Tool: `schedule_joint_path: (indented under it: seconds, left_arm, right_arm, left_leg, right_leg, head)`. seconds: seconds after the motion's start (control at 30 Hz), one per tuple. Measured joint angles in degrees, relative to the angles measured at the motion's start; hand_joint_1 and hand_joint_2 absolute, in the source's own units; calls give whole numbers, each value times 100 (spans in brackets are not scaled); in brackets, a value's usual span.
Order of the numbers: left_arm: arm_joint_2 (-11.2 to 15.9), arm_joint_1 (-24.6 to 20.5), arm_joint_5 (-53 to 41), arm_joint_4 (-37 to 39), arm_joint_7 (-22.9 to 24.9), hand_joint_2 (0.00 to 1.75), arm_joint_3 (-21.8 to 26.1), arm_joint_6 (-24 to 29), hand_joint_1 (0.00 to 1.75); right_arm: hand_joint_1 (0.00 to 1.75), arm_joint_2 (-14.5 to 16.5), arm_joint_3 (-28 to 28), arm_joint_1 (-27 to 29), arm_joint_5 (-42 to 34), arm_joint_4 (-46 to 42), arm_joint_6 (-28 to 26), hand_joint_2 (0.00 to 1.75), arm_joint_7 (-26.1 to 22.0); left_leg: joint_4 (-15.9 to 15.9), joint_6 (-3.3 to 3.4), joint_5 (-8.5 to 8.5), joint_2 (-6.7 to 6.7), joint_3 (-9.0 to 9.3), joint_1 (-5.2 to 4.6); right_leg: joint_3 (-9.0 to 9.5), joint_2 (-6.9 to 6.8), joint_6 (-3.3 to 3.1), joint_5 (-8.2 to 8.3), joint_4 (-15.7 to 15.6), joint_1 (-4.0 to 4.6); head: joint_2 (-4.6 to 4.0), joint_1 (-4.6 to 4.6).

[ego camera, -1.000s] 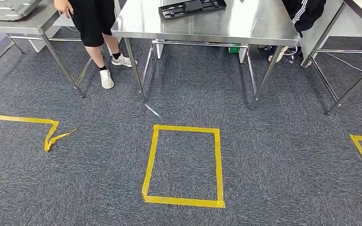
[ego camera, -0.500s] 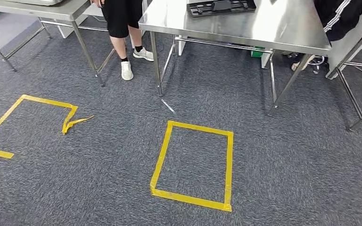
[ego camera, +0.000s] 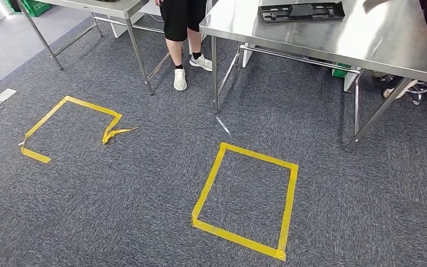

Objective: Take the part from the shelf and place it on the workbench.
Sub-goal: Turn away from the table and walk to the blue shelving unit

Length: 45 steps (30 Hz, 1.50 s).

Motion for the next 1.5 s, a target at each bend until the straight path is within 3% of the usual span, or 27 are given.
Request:
schedule_joint_path:
  seconds: [0.07, 0.13, 0.2, 0.23, 0.27, 0.37, 0.43, 0.5, 0.57, 0.63, 0.7, 0.73, 0.77, 0.8, 0.87, 0.93, 1.0, 1.03, 1.1, 1.17, 1.2, 1.27, 1.33, 1.37, 1.43, 1.47, 1.5]
  left_arm:
    - [0, 13, 0, 0, 6, 0, -2, 2, 0]
    - [-1, 7, 0, 0, 13, 0, -5, 4, 0]
    - [-2, 5, 0, 0, 21, 0, -14, 4, 0]
    - [-2, 11, 0, 0, 26, 0, -19, 4, 0]
    - [-2, 17, 0, 0, 32, 0, -23, 4, 0]
    - [-1, 8, 0, 0, 39, 0, -36, 5, 0]
    - [2, -12, 0, 0, 41, 0, -42, 11, 0]
    - [5, -15, 1, 0, 49, 0, -43, 28, 0]
    - [5, -12, 17, 0, 64, 0, -42, 53, 0]
    - [4, -27, 55, 0, 84, 0, -41, 77, 0]
    - [5, -38, 94, 0, 105, 0, -39, 93, 0]
    - [7, -33, 108, 0, 115, 0, -38, 99, 0]
    - [7, -26, 116, 0, 122, 0, -37, 101, 0]
    - [7, -20, 120, 0, 127, 0, -37, 102, 0]
    - [8, -20, 122, 0, 133, 0, -37, 102, 0]
    - [13, -22, 123, -1, 133, 0, -37, 104, 0]
    - [16, -7, 126, -1, 134, 0, -35, 107, 0]
    - [19, 3, 127, 0, 134, 0, -33, 108, 0]
    - [22, 12, 133, 0, 138, 0, -31, 111, 0]
    - [21, 6, 155, 0, 148, 0, -28, 135, 0]
    - [20, 5, 172, 0, 154, 0, -21, 155, 0]
    - [17, 14, 213, 0, 161, 0, 5, 201, 0]
    - [16, 22, 244, 0, 156, 0, 39, 235, 0]
    - [16, 16, 248, 0, 150, 0, 53, 249, 0]
    - [18, -8, 249, 0, 122, 0, 69, 269, 0]
    - [20, -17, 248, 0, 110, 0, 73, 274, 0]
    - [23, -20, 245, 0, 101, 0, 77, 276, 0]
  right_arm:
    - [0, 5, 0, -2, -2, 1, -1, 175, 1]
    - [0, 3, 0, 9, 4, 1, -1, 175, -1]
    - [0, 4, 0, 29, 5, 2, -1, 175, -1]
    - [0, 4, 0, 33, 5, 3, -1, 175, -1]
    - [0, 4, 0, 32, 5, 3, -1, 175, -1]
    - [0, 10, 0, 17, 6, 3, -1, 175, -1]
    - [0, 11, 0, 7, 7, 3, 0, 175, -1]
    - [0, 14, 1, -2, 20, 2, 0, 175, -1]
    - [0, 16, 3, -9, 59, 1, 2, 175, -3]
    - [0, 20, 20, -12, 124, 1, 27, 175, -1]
    - [0, 24, 58, -15, 184, 2, 71, 175, 22]
    - [0, 24, 83, -18, 206, 2, 85, 175, 38]
    - [0, 24, 104, -24, 219, 3, 97, 175, 50]
    - [0, 23, 122, -33, 226, 3, 102, 175, 57]
    - [0, 24, 141, -56, 232, 3, 104, 175, 59]
    - [0, 30, 146, -82, 235, 3, 107, 175, 60]
    - [0, 42, 148, -101, 238, 3, 109, 175, 65]
    - [0, 44, 149, -108, 239, 3, 109, 175, 67]
    - [0, 47, 151, -120, 246, 3, 110, 175, 68]
    - [0, 49, 169, -122, 281, 3, 130, 175, 73]
    - [0, 50, 189, -122, 311, 4, 150, 175, 87]
    - [0, 51, 248, -141, 384, 5, 204, 175, 142]
    - [0, 57, 306, -192, 451, 5, 252, 175, 205]
    - [0, 60, 330, -219, 472, 4, 269, 175, 227]
    - [0, 63, 375, -265, 487, 4, 285, 175, 251]
    - [0, 64, 390, -279, 481, 3, 285, 175, 254]
    - [0, 67, 400, -294, 469, 3, 284, 175, 255]
  left_leg:
    - [222, -48, -158, 186, -120, 13]
    - [891, -82, -555, 439, -426, 17]
    - [1591, -112, -848, 514, -736, 26]
    - [1700, -117, -850, 532, -771, 28]
    - [1562, -113, -744, 557, -679, 29]
    - [412, -51, -288, 825, -24, 13]
    - [66, 11, -221, 940, 147, -27]
    - [34, 86, -193, 828, 125, -52]
    - [-15, 169, -142, 720, 122, -40]
    - [-38, 227, -105, 607, 106, -23]
    - [-35, 247, -87, 470, 79, -24]
    - [-33, 245, -80, 397, 73, -23]
    - [-29, 238, -74, 324, 73, -21]
    - [-23, 226, -67, 251, 74, -16]
    - [11, 183, -62, 116, 60, -20]
    - [39, 120, -52, 17, 25, -35]
    - [32, 50, -22, -71, -5, -26]
    - [51, 22, -30, -56, -27, -16]
    - [335, -20, -222, 161, -170, -15]
    - [1049, -54, -610, 435, -497, -13]
    - [1417, -66, -761, 490, -665, -6]
    - [1659, -73, -773, 538, -759, 8]
    - [1061, -52, -453, 664, -414, 16]
    - [662, -38, -321, 825, -193, 7]
    - [168, 20, -202, 1028, 68, -37]
    - [116, 50, -214, 1032, 77, -66]
    - [104, 92, -201, 942, 64, -85]
  right_leg:
    - [12, -114, -94, 44, -18, -15]
    - [-3, -245, -156, 63, -24, -6]
    - [-21, -389, -177, 64, -21, 21]
    - [-26, -457, -177, 63, -21, 29]
    - [-26, -518, -177, 62, -20, 33]
    - [-6, -664, -155, 40, -13, 70]
    - [-2, -743, -108, 22, -6, 113]
    - [-3, -818, -48, 10, -5, 119]
    - [-79, -672, -7, -99, 156, 98]
    - [-372, -395, -26, -408, 783, 77]
    - [-738, -284, -39, -701, 1562, 72]
    - [-818, -273, -12, -728, 1729, 66]
    - [-785, -263, 37, -656, 1653, 55]
    - [-643, -238, 97, -504, 1351, 36]
    - [-253, -36, 182, -168, 506, -10]
    - [-79, 98, 138, -27, 91, -20]
    - [-65, 14, 34, -5, 76, -2]
    - [-54, -36, -8, 13, 68, -8]
    - [-47, -150, -97, 46, 47, -27]
    - [-55, -287, -157, 47, 45, -1]
    - [-58, -366, -173, 42, 46, 17]
    - [-62, -515, -182, 34, 47, 38]
    - [-48, -636, -179, 25, 49, 48]
    - [-36, -687, -171, 16, 50, 58]
    - [-21, -796, -128, -13, 53, 104]
    - [-14, -857, -103, -22, 49, 117]
    - [-1, -928, -73, -30, 43, 128]
  head:
    - [0, -22]
    - [0, -52]
    - [0, -58]
    - [0, -59]
    - [0, -60]
    - [0, -60]
    - [0, -37]
    - [0, -17]
    - [0, -13]
    - [0, 2]
    - [0, 11]
    - [0, 11]
    - [0, 12]
    - [0, 12]
    - [0, 16]
    - [0, 9]
    - [0, -3]
    - [0, -5]
    - [0, -27]
    - [0, -54]
    - [0, -60]
    - [0, -60]
    - [0, -60]
    - [0, -63]
    - [0, -46]
    - [0, -36]
    - [0, -27]
